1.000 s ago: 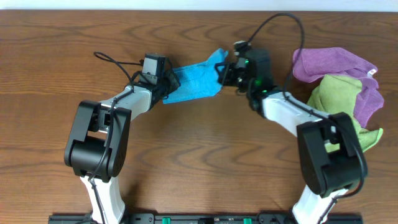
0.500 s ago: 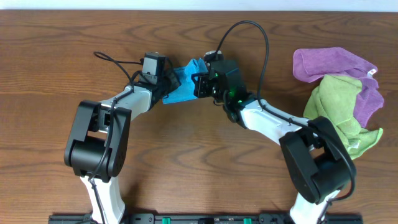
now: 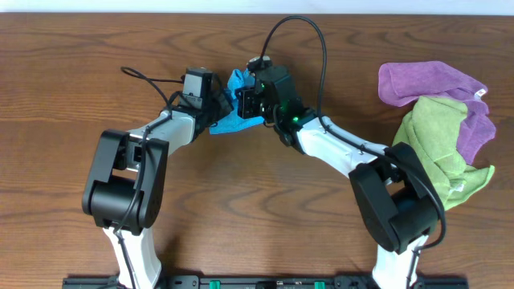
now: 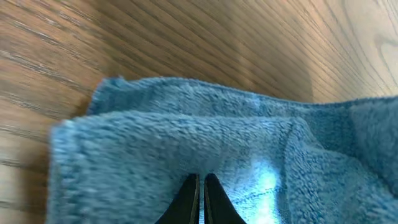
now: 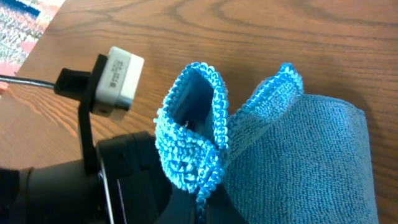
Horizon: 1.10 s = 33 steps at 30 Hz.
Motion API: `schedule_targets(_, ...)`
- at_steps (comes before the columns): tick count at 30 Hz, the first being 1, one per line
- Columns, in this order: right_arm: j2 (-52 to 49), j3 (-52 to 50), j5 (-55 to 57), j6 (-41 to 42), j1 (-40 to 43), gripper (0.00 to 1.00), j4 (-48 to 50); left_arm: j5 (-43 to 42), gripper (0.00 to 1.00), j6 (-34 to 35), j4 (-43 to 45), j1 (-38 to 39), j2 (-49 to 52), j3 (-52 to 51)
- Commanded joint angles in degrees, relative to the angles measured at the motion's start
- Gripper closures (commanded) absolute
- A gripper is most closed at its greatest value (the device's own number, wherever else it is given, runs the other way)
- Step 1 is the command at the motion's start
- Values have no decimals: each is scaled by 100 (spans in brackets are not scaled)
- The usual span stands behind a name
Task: Fold the cloth
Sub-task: 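Fold the right end of the strip toward the left gripper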
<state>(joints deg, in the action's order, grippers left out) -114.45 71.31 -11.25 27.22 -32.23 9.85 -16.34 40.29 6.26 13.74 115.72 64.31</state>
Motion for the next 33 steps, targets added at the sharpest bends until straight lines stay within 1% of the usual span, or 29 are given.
schedule_targets(1, -85, 140, 55, -160, -76, 99, -15, -4, 94, -59, -2, -197, -289, 155)
schedule_targets(8, -157, 140, 94, -181, -199, 99, 28, -31, 94, -111, -63, -560, -835, 155)
schedule_targets(17, -448, 188, 90, -177, -330, 98, 122, -24, 94, -157, -170, -837, -1351, 155)
schedule_targets(18, -470, 188, 94, -179, -350, 95, 140, -24, 94, -157, -175, -861, -1381, 155)
schedule_targets(19, -472, 188, 94, -179, -361, 89, 153, -24, 94, -155, -175, -890, -1412, 155)
schedule_targets(25, -472, 203, -83, -181, -457, 68, 398, -24, 94, -153, -175, -964, -1460, 155)
schedule_targets(27, -472, 271, -260, -181, -490, 66, 433, -24, 94, -153, -175, -964, -1460, 155)
schedule_targets(33, -472, 455, -323, -184, -610, 65, 428, -22, 94, -153, -175, -964, -1458, 155)
